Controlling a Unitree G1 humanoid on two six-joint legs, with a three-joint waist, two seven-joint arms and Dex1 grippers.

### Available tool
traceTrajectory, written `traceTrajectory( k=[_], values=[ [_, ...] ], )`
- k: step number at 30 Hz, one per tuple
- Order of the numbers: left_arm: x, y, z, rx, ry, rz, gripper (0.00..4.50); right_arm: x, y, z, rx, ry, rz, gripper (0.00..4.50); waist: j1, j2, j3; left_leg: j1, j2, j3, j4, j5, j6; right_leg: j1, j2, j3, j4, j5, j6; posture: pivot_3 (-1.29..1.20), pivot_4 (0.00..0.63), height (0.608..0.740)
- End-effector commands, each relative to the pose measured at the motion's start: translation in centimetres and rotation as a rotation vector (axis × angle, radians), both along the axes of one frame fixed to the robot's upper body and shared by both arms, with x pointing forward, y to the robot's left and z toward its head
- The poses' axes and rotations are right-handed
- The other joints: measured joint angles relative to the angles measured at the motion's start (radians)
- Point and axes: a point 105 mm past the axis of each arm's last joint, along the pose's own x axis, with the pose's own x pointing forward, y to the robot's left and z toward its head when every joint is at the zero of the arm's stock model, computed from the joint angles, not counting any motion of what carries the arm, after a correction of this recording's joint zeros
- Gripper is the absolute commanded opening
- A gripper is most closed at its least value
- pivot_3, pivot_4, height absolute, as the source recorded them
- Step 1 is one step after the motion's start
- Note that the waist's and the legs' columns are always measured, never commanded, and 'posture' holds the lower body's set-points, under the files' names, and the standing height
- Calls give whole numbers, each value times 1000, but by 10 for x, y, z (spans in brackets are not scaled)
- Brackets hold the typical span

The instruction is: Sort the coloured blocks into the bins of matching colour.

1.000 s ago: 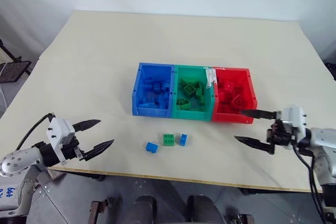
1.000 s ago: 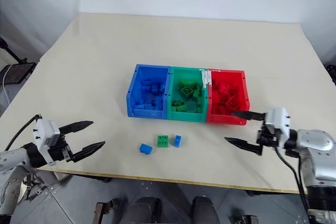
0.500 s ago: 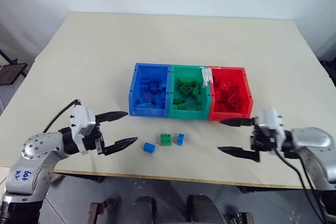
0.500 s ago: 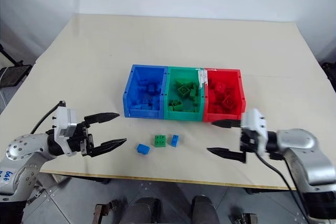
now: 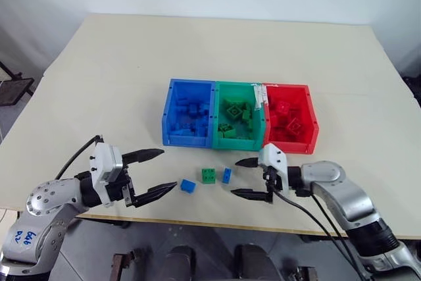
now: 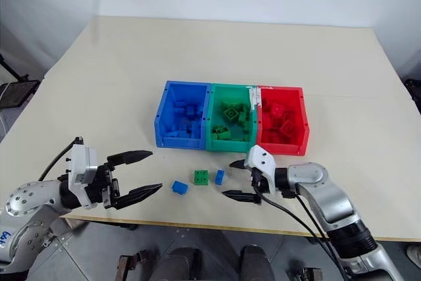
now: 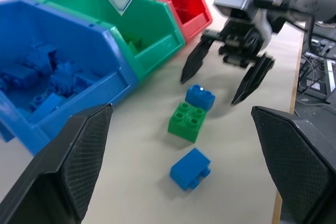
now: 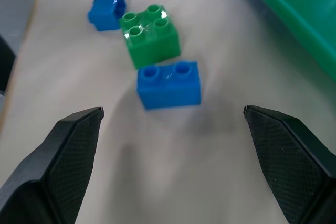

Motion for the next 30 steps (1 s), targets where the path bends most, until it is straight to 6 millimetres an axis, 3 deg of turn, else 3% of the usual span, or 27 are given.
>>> traceTrajectory(
  k=[1,2,5,12,13,19,24,30],
  values=[
    [-4,-1,8,-16,-36,-4,4500,-2,10,-7,-5,5,6,4479,1,0,0,0,0,0,0,0,0,0,0,0,0,0,0,0,150,740],
    [-4,-1,8,-15,-36,-1,4500,-2,11,-8,-6,5,5,4479,2,0,0,0,0,0,0,0,-1,0,0,0,1,0,0,0,150,740],
    [-4,1,7,-17,-35,8,4500,-3,15,-8,0,3,14,3903,3,0,0,0,0,0,0,0,-1,0,0,1,1,0,0,0,150,740],
    [-3,3,4,-30,-33,33,4500,-4,14,-2,20,-15,15,1575,2,0,0,0,0,0,-1,0,-1,0,0,1,1,0,-1,0,150,740],
    [-3,5,4,-31,-31,41,4500,-5,12,3,32,-23,25,1465,3,0,0,0,0,0,-1,0,-1,0,0,1,1,0,-1,0,150,740],
    [-4,21,-4,-40,-18,132,4500,-14,14,56,198,-32,124,1465,1,0,0,0,0,0,-1,0,0,0,0,1,0,0,-1,0,150,740],
    [-7,34,-11,-83,0,241,4500,15,60,105,302,-157,89,1465,-14,1,0,0,2,0,-1,1,-2,-1,1,1,0,0,-1,0,150,740],
    [-13,48,-17,-80,1,324,4500,51,103,119,300,-264,4,1465,-21,1,0,0,0,-2,-2,1,-2,-3,0,1,5,-1,-3,0,150,740]
  ],
)
